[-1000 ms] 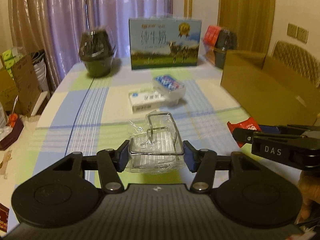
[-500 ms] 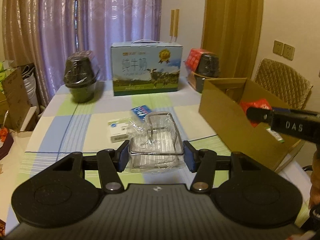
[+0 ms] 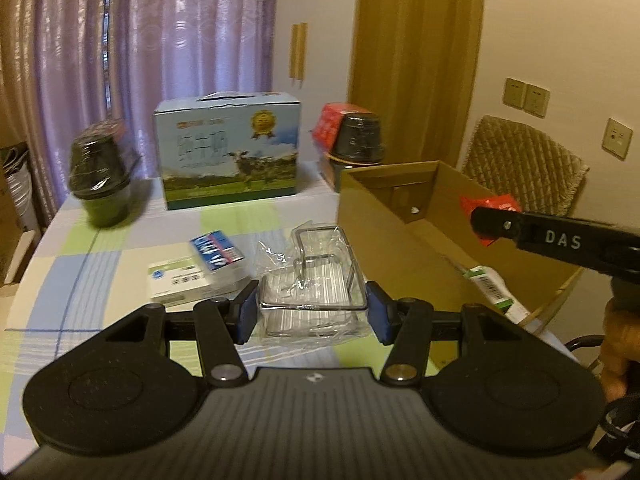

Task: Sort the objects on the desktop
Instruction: 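Carry the wire holder and red candy with both grippers to the cardboard box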

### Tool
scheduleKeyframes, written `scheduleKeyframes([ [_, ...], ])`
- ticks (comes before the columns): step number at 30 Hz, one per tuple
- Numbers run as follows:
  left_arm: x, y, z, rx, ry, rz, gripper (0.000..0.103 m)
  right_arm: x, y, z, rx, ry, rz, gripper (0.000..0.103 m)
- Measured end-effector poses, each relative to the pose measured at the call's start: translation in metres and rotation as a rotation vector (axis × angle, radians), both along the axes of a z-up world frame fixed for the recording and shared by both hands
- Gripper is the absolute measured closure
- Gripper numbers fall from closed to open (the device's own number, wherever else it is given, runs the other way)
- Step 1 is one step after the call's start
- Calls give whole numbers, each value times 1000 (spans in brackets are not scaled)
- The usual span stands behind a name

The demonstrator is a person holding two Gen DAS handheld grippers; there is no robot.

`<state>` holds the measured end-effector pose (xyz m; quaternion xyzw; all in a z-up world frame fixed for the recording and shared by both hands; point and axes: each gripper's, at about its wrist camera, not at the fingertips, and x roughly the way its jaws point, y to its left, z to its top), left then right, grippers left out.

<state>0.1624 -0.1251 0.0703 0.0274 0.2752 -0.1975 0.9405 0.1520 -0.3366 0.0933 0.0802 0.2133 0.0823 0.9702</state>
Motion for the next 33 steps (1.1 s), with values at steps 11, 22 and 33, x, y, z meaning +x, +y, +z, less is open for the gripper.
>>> scheduleKeyframes([
  [11, 15, -63, 13, -64, -13, -121, 53, 4, -73, 17, -21, 3, -102, 67],
  [22, 24, -127, 3, -92, 20, -229, 53, 4, -119, 6, -18, 36, -149, 67],
  [33, 30, -144, -6, -80, 44, -248, 53, 15, -134, -4, 9, 74, -152, 67],
])
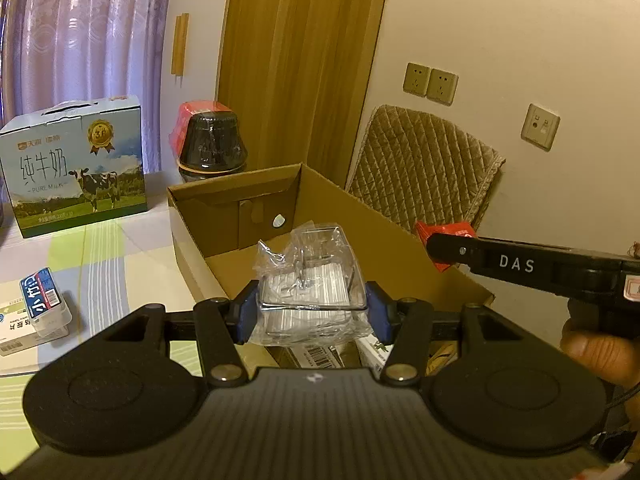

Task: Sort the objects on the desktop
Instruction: 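Carry the wire holder and red candy with both grippers to the cardboard box, then open the left gripper dropping the wire holder while the right releases the candy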

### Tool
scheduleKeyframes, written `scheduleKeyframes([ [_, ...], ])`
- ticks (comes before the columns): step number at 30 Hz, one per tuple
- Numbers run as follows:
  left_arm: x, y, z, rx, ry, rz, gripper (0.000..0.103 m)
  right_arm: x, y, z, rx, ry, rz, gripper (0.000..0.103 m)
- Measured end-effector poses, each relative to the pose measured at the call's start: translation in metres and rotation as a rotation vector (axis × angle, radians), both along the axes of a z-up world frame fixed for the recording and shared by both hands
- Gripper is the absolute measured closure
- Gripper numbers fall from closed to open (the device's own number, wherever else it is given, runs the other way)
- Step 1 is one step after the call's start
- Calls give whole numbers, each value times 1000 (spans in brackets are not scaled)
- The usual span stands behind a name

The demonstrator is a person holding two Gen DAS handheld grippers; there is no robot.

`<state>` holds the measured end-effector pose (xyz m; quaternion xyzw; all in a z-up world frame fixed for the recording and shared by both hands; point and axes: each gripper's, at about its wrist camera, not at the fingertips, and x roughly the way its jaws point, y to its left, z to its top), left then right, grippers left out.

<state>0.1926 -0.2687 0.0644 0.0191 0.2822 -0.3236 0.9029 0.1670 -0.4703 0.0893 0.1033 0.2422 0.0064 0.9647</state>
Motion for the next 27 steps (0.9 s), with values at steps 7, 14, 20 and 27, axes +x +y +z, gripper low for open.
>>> scheduleKeyframes([
  [7, 7, 3, -2, 3, 18, 21, 53, 7, 5, -2, -2, 5, 20, 67],
  [14, 16, 5, -3, -15, 41, 24, 53, 9, 4, 0, -9, 5, 20, 67],
  [20, 19, -3, 0, -35, 40, 4, 53, 9, 0, 3, -17, 3, 8, 67],
  [27, 23, -14, -1, -55, 37, -22, 53, 9, -6, 4, -17, 0, -16, 67],
])
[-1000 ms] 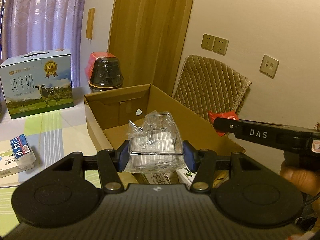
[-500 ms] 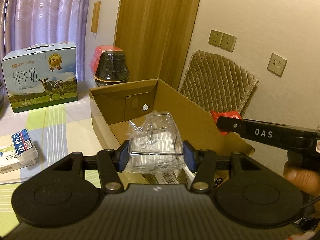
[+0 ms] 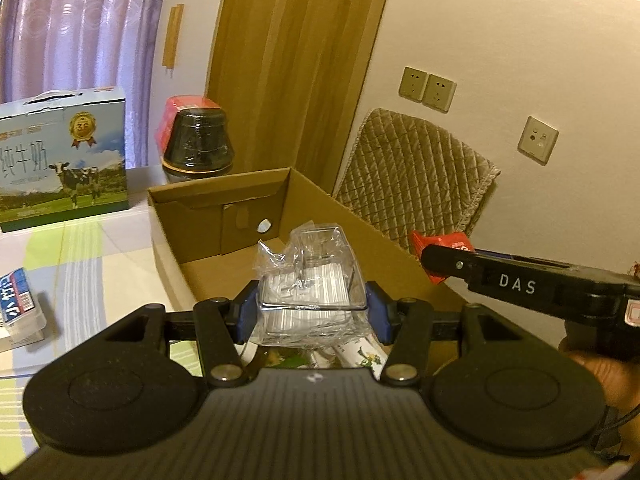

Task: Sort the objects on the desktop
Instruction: 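Open the left gripper dropping the wire holder while the right releases the candy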

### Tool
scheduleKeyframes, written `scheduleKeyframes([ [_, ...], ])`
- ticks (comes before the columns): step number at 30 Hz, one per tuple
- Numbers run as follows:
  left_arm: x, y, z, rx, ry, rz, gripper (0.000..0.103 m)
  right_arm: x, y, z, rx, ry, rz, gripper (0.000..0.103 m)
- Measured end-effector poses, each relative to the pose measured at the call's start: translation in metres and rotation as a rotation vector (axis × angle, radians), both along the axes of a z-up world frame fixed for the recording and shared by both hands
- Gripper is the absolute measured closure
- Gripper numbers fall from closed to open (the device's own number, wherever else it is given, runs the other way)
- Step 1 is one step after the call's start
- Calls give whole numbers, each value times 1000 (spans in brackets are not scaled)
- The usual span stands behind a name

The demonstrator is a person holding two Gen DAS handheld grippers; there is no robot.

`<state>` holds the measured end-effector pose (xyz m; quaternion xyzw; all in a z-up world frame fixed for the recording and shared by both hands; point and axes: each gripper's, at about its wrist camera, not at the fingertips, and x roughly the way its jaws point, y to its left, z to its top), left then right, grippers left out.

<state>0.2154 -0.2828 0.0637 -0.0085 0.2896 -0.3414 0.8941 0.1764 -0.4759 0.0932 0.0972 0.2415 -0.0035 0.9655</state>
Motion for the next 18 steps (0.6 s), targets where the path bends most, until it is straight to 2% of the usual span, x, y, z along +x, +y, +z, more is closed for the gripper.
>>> scheduleKeyframes([
  [3, 5, -6, -4, -7, -3, -10, 51, 1, -3, -1, 3, 5, -8, 67],
  [5, 7, -9, -6, 11, -12, 8, 44, 1, -4, -2, 3, 8, -12, 67],
  [12, 14, 1, -5, 11, 5, 31, 44, 1, -7, -5, 13, 14, -14, 67],
  [18, 21, 26, 0, 9, -2, 94, 37, 4, -3, -6, 24, 17, 2, 67],
])
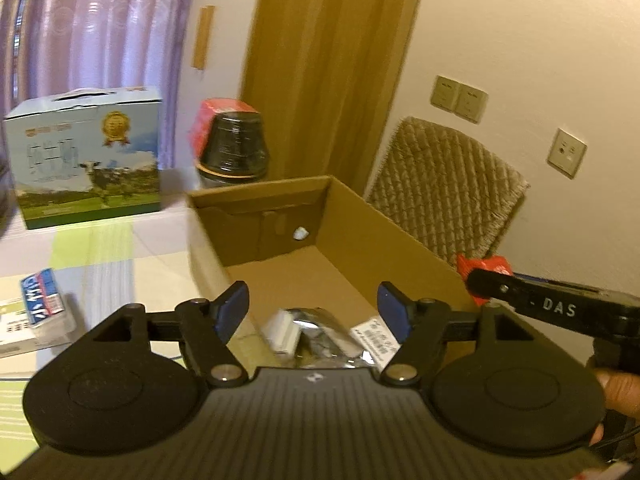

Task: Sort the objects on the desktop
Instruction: 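Open the left gripper dropping the wire holder while the right releases the candy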

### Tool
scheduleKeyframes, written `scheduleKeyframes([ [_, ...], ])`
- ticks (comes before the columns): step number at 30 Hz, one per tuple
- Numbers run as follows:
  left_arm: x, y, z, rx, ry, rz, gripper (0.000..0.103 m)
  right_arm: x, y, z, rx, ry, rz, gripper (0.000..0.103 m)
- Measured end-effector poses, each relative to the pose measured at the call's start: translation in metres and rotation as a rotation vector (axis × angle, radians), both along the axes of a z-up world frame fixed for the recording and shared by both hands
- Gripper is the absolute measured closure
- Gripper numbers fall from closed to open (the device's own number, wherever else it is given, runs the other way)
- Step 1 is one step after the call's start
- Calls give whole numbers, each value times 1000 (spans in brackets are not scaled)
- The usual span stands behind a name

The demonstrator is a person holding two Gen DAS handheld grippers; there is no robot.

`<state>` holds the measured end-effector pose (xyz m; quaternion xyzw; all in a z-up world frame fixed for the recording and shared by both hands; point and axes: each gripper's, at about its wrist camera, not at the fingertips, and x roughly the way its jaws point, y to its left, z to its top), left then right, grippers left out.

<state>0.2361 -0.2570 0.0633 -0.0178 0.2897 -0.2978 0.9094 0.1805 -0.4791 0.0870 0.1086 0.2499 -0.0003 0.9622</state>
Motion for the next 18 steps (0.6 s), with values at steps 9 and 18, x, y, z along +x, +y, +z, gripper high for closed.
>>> scheduleKeyframes([
  [9, 2, 21, 2, 7, -2, 28, 36, 11, 9, 2, 57, -8, 37, 49],
  [18, 2, 39, 1, 32, -12, 46, 29, 8, 5, 5, 83, -10, 4, 42],
])
